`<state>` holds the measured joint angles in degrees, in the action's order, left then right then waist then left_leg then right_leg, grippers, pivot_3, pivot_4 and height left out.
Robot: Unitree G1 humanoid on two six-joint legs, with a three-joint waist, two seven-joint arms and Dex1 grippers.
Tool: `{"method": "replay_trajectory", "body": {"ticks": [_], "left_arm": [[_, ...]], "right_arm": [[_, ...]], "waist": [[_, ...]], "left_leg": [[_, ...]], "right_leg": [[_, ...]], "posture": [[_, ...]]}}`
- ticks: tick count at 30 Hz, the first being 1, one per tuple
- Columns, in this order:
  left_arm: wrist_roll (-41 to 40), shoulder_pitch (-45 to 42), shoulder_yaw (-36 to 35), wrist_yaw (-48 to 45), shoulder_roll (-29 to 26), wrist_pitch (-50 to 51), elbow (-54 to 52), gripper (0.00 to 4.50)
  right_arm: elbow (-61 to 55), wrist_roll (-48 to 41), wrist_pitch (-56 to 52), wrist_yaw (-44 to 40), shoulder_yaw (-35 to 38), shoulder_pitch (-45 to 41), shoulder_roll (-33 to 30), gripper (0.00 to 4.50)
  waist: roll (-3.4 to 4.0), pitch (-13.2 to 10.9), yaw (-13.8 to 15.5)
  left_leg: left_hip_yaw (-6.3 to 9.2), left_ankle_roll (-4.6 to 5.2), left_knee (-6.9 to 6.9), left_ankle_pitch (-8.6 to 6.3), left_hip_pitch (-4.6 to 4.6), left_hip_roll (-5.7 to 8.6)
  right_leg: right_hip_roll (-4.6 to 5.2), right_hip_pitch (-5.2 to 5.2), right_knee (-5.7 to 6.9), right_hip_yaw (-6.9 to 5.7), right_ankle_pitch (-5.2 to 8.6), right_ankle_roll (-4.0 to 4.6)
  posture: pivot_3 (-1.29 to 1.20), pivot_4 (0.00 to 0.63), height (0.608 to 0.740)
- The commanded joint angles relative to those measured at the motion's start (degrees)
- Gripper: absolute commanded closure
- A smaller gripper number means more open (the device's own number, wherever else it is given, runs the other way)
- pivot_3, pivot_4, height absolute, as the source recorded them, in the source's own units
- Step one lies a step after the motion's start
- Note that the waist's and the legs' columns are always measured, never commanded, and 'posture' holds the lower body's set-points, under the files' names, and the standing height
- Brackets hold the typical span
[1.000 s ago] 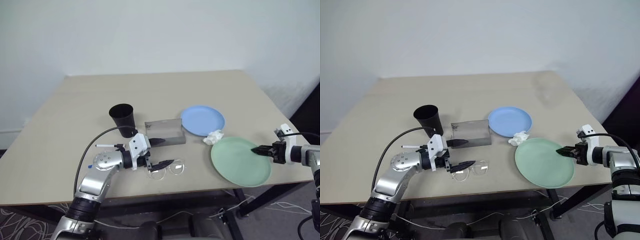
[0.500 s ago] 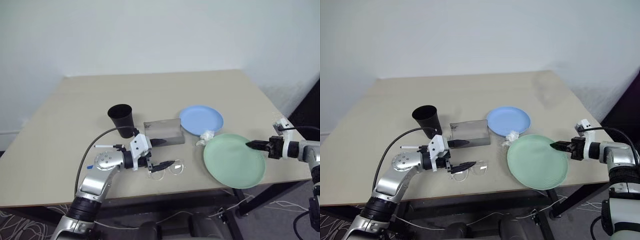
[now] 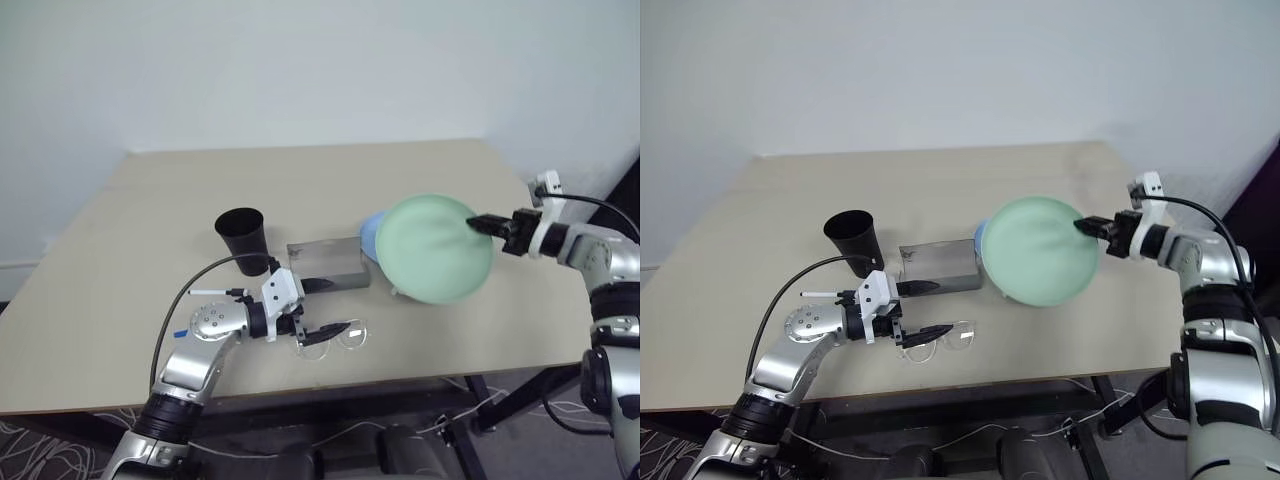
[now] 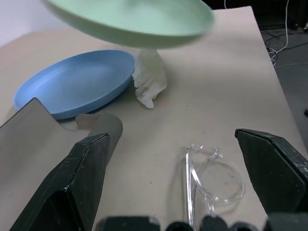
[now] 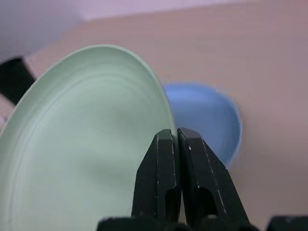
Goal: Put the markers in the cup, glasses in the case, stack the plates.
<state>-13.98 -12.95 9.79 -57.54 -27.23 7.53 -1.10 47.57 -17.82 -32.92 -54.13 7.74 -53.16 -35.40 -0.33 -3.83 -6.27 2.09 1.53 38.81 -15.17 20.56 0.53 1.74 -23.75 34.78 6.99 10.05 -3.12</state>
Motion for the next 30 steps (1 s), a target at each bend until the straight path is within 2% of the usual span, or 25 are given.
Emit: {"method": "replay_trajectory", "body": {"ticks": [1, 8, 14, 17, 22, 26, 30], "left_arm": [[-0.01, -1.86, -0.42, 0.11, -0.01, -1.0, -0.4, 0.07], [0.18, -1.49, -0.19, 0.9, 0.32, -0.95, -1.04, 0.07], [0.13, -1.02, -0.33, 1.41, 0.11, -0.84, -1.62, 0.07], [0.09, -0.74, -0.41, 1.65, -0.13, -0.71, -1.99, 0.07], [-0.1, -0.14, -0.57, 1.94, -0.58, -0.21, -2.94, 0.07], [-0.1, -0.01, -0.62, 1.97, -0.7, 0.09, -3.29, 0.07], [-0.15, -0.21, -0.63, 1.84, -0.81, 0.39, -3.42, 0.07]], "right_arm": [[6.86, 1.56, 2.82, 7.86, 1.99, -7.18, 1.41, 4.49], [20.56, 5.63, 10.46, 22.25, 2.3, -13.89, 5.53, 4.49], [25.13, 6.39, 15.15, 27.61, 4.24, -14.89, 8.21, 4.49], [25.88, 6.72, 16.26, 27.72, 4.75, -14.64, 9.12, 3.79], [25.35, 7.57, 17.98, 24.68, 4.43, -13.69, 9.43, 2.15], [24.5, 9.07, 19.65, 20.93, 3.29, -12.39, 8.07, 2.15], [21.28, 11.71, 23.28, 9.74, -0.29, -9.07, 5.47, 2.15]], "waist": [[0.0, 0.0, 0.02], [-0.01, 0.01, 0.05], [0.01, 0.01, 0.0], [0.01, 0.01, -0.36], [0.02, 0.02, -1.13], [0.02, 0.02, -1.28], [0.02, 0.02, -1.35]], "left_leg": [[0.0, 0.01, -0.01, 0.0, 0.04, 0.01], [0.05, 0.24, -0.21, -0.19, 0.11, 0.07], [0.04, 0.25, -0.31, -0.19, 0.11, 0.07], [0.04, 0.25, -0.28, -0.19, 0.09, 0.08], [0.07, 0.26, -0.25, -0.19, 0.07, 0.09], [0.07, 0.26, -0.25, -0.19, 0.05, 0.08], [0.08, 0.26, -0.25, -0.19, 0.04, 0.09]], "right_leg": [[0.0, -0.03, 0.0, 0.01, -0.04, -0.06], [0.01, -0.09, -0.05, 0.09, -0.06, -0.11], [0.01, -0.15, -0.03, 0.11, -0.07, -0.12], [0.0, -0.13, -0.03, 0.12, -0.07, -0.12], [0.0, -0.08, -0.03, 0.12, -0.07, -0.13], [0.0, -0.08, -0.01, 0.12, -0.07, -0.13], [0.0, -0.06, -0.01, 0.12, -0.07, -0.13]], "posture": [[0.0, 0.0, 0.737], [0.0, 0.0, 0.737], [0.0, 0.0, 0.737], [0.0, 0.0, 0.737], [0.0, 0.0, 0.737], [0.0, 0.0, 0.737], [0.0, 0.0, 0.737]]}}
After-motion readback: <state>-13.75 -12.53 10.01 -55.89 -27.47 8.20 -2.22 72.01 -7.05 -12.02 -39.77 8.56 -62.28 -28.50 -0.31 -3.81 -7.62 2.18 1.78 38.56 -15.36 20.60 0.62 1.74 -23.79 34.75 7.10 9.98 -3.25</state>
